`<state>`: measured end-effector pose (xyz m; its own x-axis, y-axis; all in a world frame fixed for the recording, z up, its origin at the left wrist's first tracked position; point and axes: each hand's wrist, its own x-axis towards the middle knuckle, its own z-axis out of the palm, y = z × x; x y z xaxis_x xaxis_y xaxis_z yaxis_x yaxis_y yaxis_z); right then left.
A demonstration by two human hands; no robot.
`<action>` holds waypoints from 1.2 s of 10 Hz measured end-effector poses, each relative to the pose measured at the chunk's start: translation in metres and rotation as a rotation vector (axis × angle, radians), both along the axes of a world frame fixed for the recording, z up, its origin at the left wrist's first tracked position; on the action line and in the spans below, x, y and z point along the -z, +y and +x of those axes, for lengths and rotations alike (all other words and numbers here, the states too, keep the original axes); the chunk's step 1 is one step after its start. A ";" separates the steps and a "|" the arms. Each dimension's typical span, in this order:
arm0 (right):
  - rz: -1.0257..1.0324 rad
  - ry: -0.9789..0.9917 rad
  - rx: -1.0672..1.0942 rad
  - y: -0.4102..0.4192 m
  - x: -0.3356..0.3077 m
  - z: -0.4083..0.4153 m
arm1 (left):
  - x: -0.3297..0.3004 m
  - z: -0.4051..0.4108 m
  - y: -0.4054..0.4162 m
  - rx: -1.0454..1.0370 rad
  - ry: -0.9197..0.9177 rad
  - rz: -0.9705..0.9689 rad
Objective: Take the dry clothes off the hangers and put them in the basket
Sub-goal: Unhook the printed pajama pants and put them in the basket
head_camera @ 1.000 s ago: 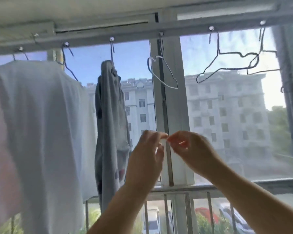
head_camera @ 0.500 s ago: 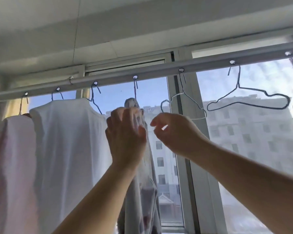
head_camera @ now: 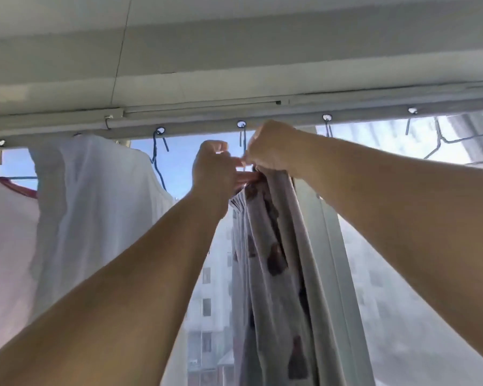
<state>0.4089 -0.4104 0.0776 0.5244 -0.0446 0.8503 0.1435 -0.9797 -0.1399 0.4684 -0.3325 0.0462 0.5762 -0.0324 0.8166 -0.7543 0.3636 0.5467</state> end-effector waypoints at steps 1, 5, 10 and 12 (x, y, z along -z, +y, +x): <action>-0.026 0.087 0.144 -0.012 0.003 0.006 | -0.009 0.024 -0.007 -0.325 -0.213 0.242; -0.024 -0.073 0.335 -0.046 0.027 -0.002 | -0.026 0.038 -0.024 -0.797 -0.779 0.621; -0.083 -0.652 0.200 -0.065 0.061 -0.037 | -0.032 0.021 -0.040 -1.020 -0.970 0.603; -0.082 -0.676 0.143 -0.070 0.082 -0.047 | -0.037 0.010 -0.040 -0.879 -0.879 0.456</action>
